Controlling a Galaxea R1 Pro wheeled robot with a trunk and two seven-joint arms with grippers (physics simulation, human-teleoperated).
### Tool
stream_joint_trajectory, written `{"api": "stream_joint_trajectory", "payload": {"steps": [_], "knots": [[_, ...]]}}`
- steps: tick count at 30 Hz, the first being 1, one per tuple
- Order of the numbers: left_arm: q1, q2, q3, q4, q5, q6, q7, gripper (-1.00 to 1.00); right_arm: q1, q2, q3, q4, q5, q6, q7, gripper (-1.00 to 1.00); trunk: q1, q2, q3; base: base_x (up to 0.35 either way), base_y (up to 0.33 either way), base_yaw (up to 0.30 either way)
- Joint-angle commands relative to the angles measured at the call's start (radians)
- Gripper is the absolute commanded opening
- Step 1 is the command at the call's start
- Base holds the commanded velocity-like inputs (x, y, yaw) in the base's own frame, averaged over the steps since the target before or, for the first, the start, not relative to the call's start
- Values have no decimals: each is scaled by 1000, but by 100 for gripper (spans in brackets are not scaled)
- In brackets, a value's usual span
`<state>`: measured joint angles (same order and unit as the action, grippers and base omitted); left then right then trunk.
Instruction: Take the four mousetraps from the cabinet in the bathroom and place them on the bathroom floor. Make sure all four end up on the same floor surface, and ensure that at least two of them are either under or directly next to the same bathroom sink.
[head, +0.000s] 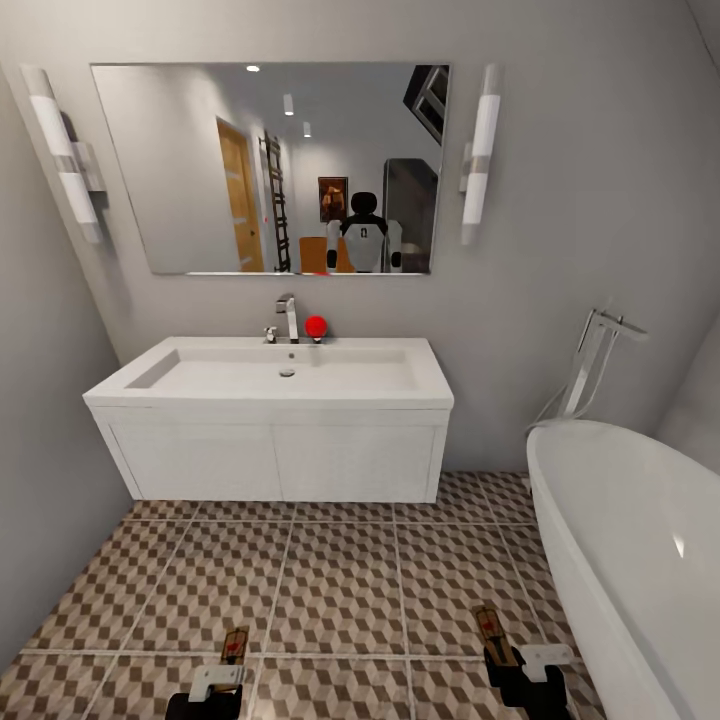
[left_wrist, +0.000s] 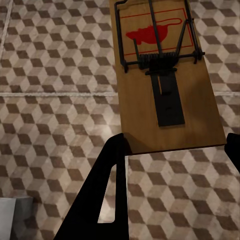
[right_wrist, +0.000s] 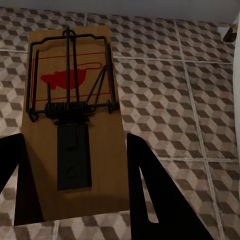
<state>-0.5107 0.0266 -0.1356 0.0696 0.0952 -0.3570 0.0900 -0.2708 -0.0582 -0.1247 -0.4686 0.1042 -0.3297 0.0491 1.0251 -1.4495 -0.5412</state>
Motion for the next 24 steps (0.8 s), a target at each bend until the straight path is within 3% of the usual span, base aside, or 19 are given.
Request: {"api": "stream_joint_trajectory", "payload": {"steps": [1, 24], "knots": [[-2, 0, -9, 4, 9, -7, 2, -100, -1, 1, -8, 1, 8, -4, 3, -100, 0, -1, -1, 0, 0, 0], [-2, -6, -9, 4, 9, -5, 3, -100, -1, 1, -9, 1, 7, -3, 3, -100, 0, -1, -1, 0, 0, 0]]}}
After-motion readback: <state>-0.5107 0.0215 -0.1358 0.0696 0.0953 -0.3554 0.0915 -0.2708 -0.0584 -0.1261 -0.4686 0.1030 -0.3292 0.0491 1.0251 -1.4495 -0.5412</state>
